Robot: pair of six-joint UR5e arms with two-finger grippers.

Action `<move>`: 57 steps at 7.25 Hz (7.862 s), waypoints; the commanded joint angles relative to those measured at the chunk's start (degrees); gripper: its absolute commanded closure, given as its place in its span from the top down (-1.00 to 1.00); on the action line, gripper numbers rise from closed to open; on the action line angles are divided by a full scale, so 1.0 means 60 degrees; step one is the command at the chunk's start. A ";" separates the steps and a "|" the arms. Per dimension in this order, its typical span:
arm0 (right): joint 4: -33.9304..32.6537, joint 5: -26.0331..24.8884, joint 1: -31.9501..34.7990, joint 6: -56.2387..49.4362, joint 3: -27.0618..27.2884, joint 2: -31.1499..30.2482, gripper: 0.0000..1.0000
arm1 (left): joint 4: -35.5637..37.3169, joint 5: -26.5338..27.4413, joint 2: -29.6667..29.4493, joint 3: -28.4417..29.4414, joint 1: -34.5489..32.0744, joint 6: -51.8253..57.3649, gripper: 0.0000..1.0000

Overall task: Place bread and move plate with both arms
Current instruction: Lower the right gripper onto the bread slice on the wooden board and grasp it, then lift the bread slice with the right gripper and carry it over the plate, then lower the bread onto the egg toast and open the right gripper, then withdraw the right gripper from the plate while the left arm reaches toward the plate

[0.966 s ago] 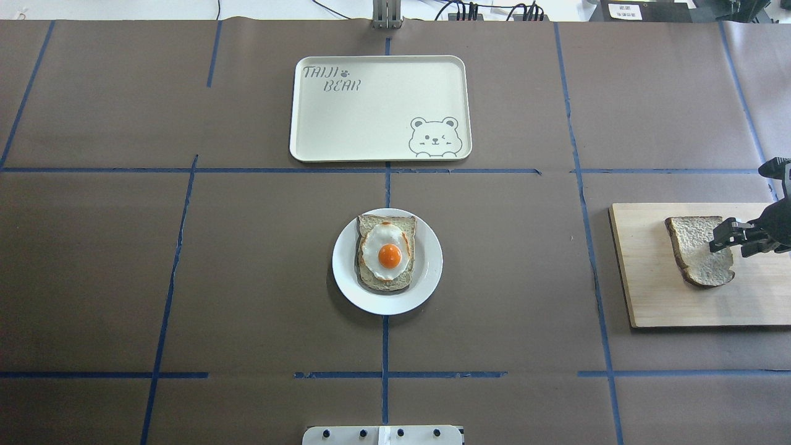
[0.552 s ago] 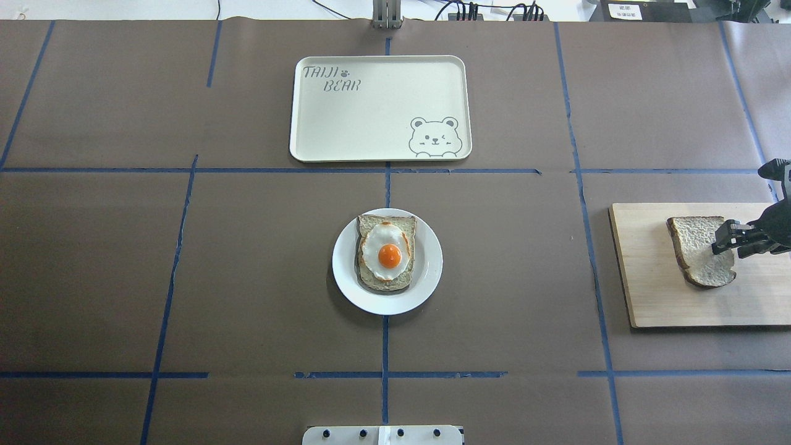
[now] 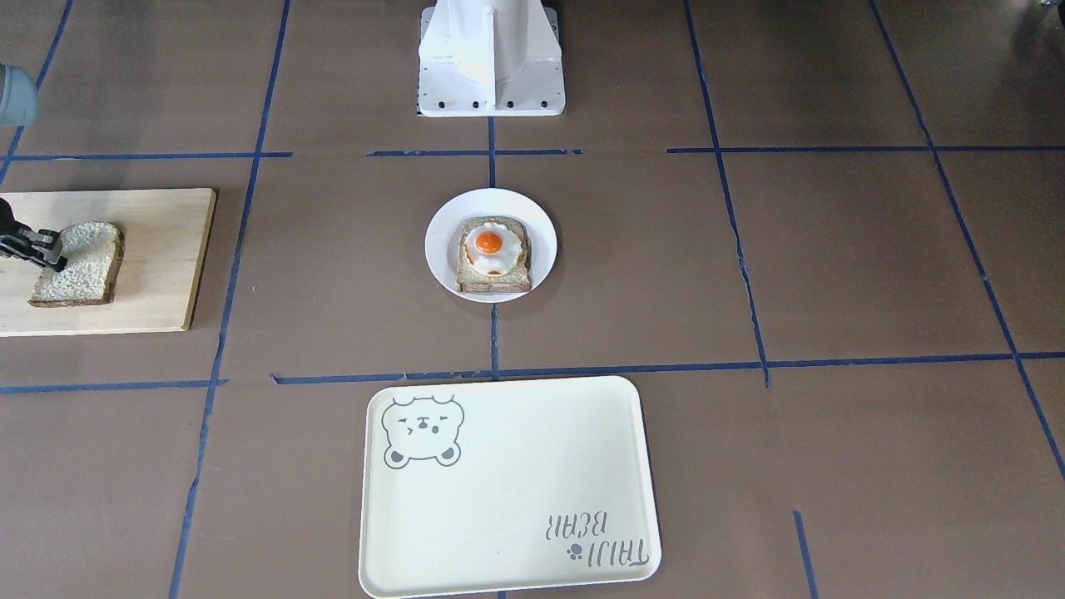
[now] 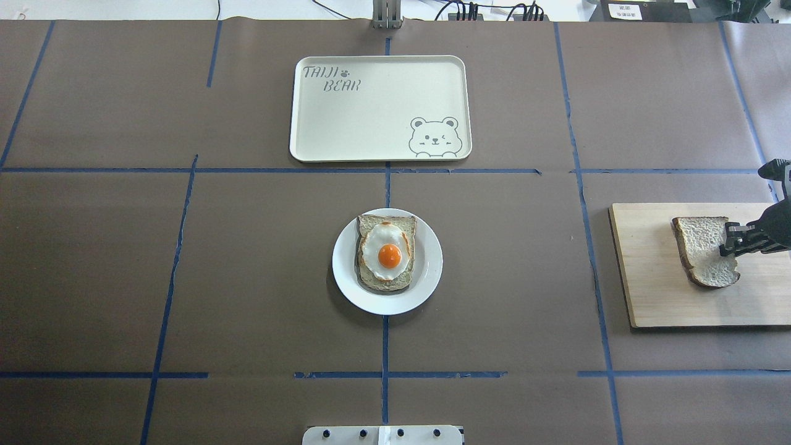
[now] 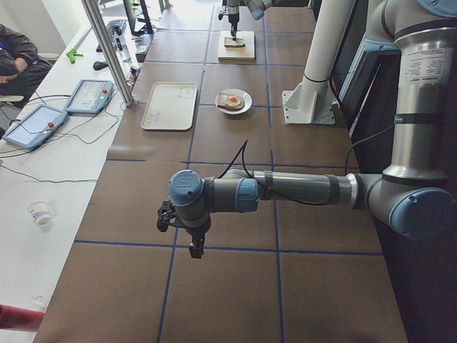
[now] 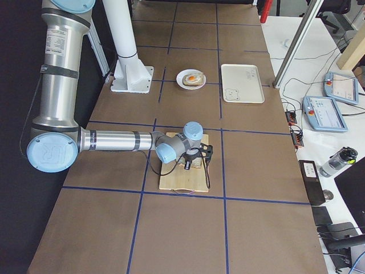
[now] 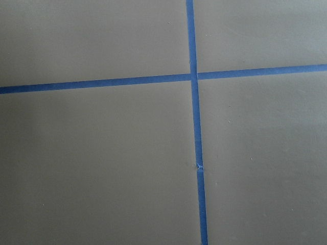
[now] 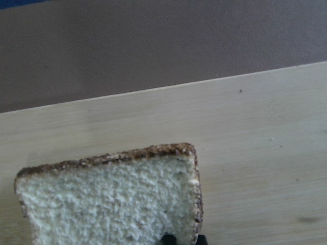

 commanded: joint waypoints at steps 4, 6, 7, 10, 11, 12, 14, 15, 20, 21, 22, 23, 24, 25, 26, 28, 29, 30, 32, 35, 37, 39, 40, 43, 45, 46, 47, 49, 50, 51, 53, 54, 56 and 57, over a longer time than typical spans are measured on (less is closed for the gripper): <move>0.0408 0.0034 0.0024 0.0015 0.0036 -0.0047 -1.00 | 0.0000 0.0000 -0.0003 -0.0014 0.0002 -0.0002 1.00; 0.0469 0.0019 0.0039 -0.0058 0.0399 -0.0091 -1.00 | 0.0000 0.0000 -0.0003 -0.0014 0.0002 -0.0002 1.00; 0.0875 0.0034 0.0054 -0.0001 0.0416 -0.0135 -1.00 | 0.0000 0.0000 -0.0003 0.0001 0.0002 -0.0002 1.00; 0.1114 0.0019 0.0054 0.0015 0.0373 -0.0209 -1.00 | 0.0000 0.0000 -0.0003 0.0030 0.0002 -0.0002 1.00; 0.1186 0.0048 0.0054 0.0000 0.0402 -0.0209 -1.00 | 0.0000 -0.0014 -0.0003 0.0030 0.0002 -0.0002 1.00; 0.1767 0.0077 0.0112 -0.0058 0.0358 -0.0223 -1.00 | 0.0000 0.0000 -0.0003 0.0016 0.0002 -0.0002 1.00; 0.2371 0.0383 0.0535 0.0029 0.0387 -0.0195 -1.00 | 0.0000 0.0000 -0.0003 0.0001 0.0002 -0.0002 1.00; 0.2519 0.0922 0.0958 0.0044 0.0402 -0.0093 -1.00 | 0.0000 0.0000 -0.0003 0.0001 0.0002 -0.0002 1.00; 0.2535 0.2627 0.1885 0.3154 0.0475 0.2567 -1.00 | 0.0000 -0.0015 -0.0003 0.0074 0.0002 -0.0002 1.00; 0.2535 0.2612 0.1595 0.4179 0.0620 0.3343 -1.00 | 0.0000 -0.0015 -0.0003 0.0132 0.0002 -0.0002 1.00; 0.2549 0.2554 0.1215 0.5117 0.0665 0.4163 -1.00 | 0.0000 -0.0015 -0.0003 0.0162 0.0002 -0.0002 1.00; 0.2550 0.1799 0.0355 0.6302 0.0999 0.4766 -1.00 | 0.0000 -0.0015 0.0012 0.0162 0.0002 -0.0002 1.00; 0.2564 -0.0311 -0.1190 0.7633 0.1669 0.5091 -1.00 | 0.0000 0.0000 -0.0003 0.0206 0.0002 0.0013 1.00; 0.2550 -0.1927 -0.2511 0.7965 0.2111 0.5152 -1.00 | 0.0000 0.0000 -0.0003 0.0206 0.0002 -0.0002 1.00; 0.2564 -0.2959 -0.3438 0.8012 0.2188 0.5152 -1.00 | 0.0000 0.0000 0.0012 0.0206 0.0002 -0.0002 1.00; 0.2506 -0.4835 -0.5283 0.7824 0.2029 0.5123 -1.00 | 0.0000 0.0000 0.0012 0.0206 0.0002 -0.0002 1.00; 0.2477 -0.5685 -0.5858 0.7648 0.1680 0.5254 -1.00 | 0.0000 0.0000 -0.0003 0.0206 0.0002 -0.0002 1.00; 0.2404 -0.5911 -0.6285 0.7400 0.1531 0.5211 -1.00 | 0.0000 0.0000 -0.0003 0.0206 0.0002 -0.0016 1.00; 0.2403 -0.6089 -0.6450 0.7078 0.1282 0.5167 -1.00 | 0.0000 0.0000 -0.0003 0.0220 0.0002 -0.0002 1.00; 0.2418 -0.6119 -0.6348 0.6405 0.0988 0.5152 -1.00 | 0.0000 0.0000 -0.0003 0.0206 0.0002 -0.0002 1.00; 0.2418 -0.6118 -0.6318 0.6416 0.0958 0.5094 -0.88 | 0.0000 0.0000 -0.0003 0.0192 0.0002 -0.0002 1.00; 0.2520 -0.6104 -0.6289 0.6489 0.0973 0.5138 0.99 | 0.0000 0.0000 -0.0003 0.0177 0.0002 -0.0002 1.00; 0.2520 -0.6104 -0.6187 0.6475 0.0973 0.5152 1.00 | -0.0015 0.0000 -0.0003 0.0119 0.0002 -0.0002 1.00; 0.2272 -0.5405 -0.5239 0.6460 0.1324 0.5211 1.00 | -0.1033 -0.0029 -0.0221 -0.0072 0.0162 -0.0437 1.00; -0.0190 -0.4452 -0.4112 0.6198 0.2287 0.5094 1.00 | -0.3516 -0.0494 -0.0252 -0.0218 0.1445 -0.3675 1.00; -0.1350 -0.4463 -0.3874 0.5210 0.2625 0.5094 1.00 | -0.5154 -0.0599 -0.0252 -0.0219 0.2192 -0.5796 1.00; -0.2551 -0.4434 -0.3495 0.3895 0.2875 0.5007 1.00 | -0.6896 -0.0586 -0.0252 -0.0204 0.2982 -0.8050 1.00; -0.4882 -0.4042 -0.2764 0.0981 0.3301 0.4816 1.00 | -0.8928 -0.0469 -0.0774 -0.0204 0.4274 -1.1659 1.00; -0.5573 -0.3212 -0.2063 -0.0019 0.3302 0.4772 1.00 | -0.9371 -0.0469 -0.1200 -0.0204 0.4555 -1.2953 1.00; -0.5769 -0.2377 -0.1403 -0.0754 0.3288 0.4380 1.00 | -0.9709 -0.0019 -0.1407 -0.0233 0.5007 -1.3952 1.00; -0.5756 -0.1610 -0.0245 -0.2482 0.3273 0.3429 1.00 | -1.1622 0.2144 -0.1467 -0.0306 0.6688 -1.6702 1.00; -0.5785 -0.1302 0.0341 -0.3302 0.3215 0.3061 1.00 | -1.2167 0.2835 -0.1743 -0.0307 0.7320 -1.7861 1.00; -0.5742 -0.0425 0.1308 -0.4739 0.2851 0.2357 1.00 | -1.2159 0.3469 -0.2344 -0.0190 0.8536 -1.8691 0.88; -0.5713 0.0189 0.1807 -0.5529 0.2312 0.2340 1.00 | -1.2129 0.3805 -0.2709 -0.0131 0.8890 -1.8998 0.69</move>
